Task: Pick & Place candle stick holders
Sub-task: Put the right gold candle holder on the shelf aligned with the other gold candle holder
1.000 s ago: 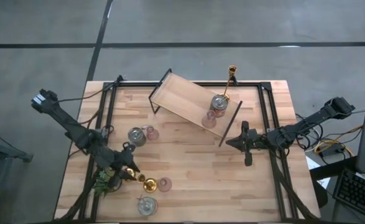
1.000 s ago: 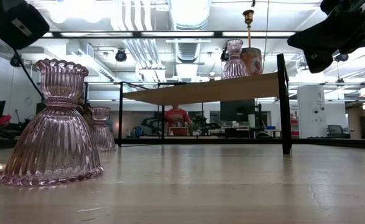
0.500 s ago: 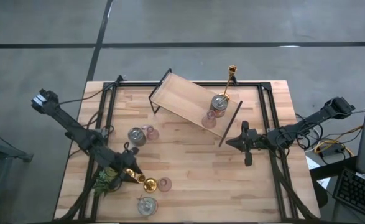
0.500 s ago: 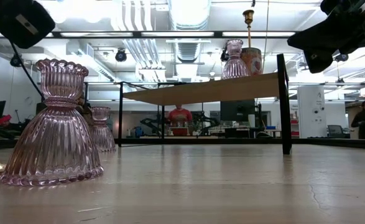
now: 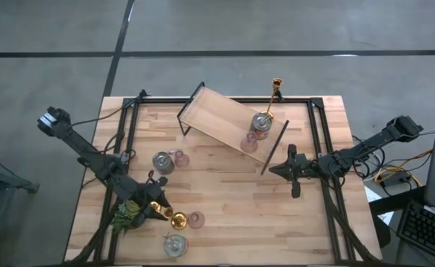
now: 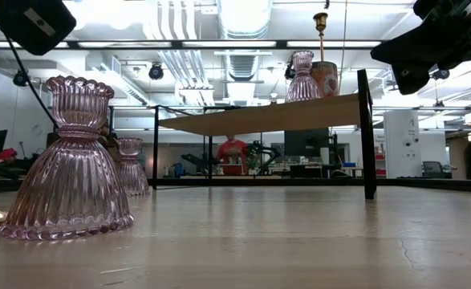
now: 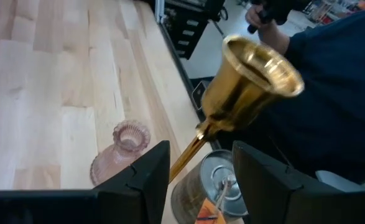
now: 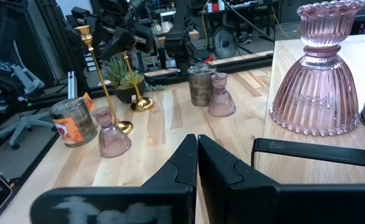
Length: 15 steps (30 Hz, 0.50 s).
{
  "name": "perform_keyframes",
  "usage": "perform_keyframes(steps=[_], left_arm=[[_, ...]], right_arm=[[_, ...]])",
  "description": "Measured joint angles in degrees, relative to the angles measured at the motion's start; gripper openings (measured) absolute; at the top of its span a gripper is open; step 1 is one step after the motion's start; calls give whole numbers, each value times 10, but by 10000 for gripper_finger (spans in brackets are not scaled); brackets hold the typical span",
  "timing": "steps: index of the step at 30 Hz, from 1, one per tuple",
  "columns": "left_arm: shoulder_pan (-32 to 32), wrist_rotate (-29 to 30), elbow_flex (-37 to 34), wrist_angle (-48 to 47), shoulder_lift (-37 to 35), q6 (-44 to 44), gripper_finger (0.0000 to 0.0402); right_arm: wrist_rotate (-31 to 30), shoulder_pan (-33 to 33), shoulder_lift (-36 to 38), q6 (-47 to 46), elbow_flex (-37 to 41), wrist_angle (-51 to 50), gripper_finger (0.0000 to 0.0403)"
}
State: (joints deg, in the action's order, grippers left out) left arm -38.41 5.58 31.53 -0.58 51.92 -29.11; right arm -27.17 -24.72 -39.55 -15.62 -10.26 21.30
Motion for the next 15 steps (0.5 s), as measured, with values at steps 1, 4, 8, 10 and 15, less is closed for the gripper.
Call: perform_keyframes(steps=[1,4,8,10,15], left_arm=[[0,1,0,2,0,1,176],[0,11,0,1,2,2,177],[0,33,0,4,9,6,176],[0,39,0,7,10,9,176],[0,41,0,14,8,11,161]], right_arm=[[0,0,0,0,0,0,8],[0,0,0,0,0,0,8],[0,0,0,0,0,0,8],[0,0,0,0,0,0,8],[0,0,0,0,0,0,8]])
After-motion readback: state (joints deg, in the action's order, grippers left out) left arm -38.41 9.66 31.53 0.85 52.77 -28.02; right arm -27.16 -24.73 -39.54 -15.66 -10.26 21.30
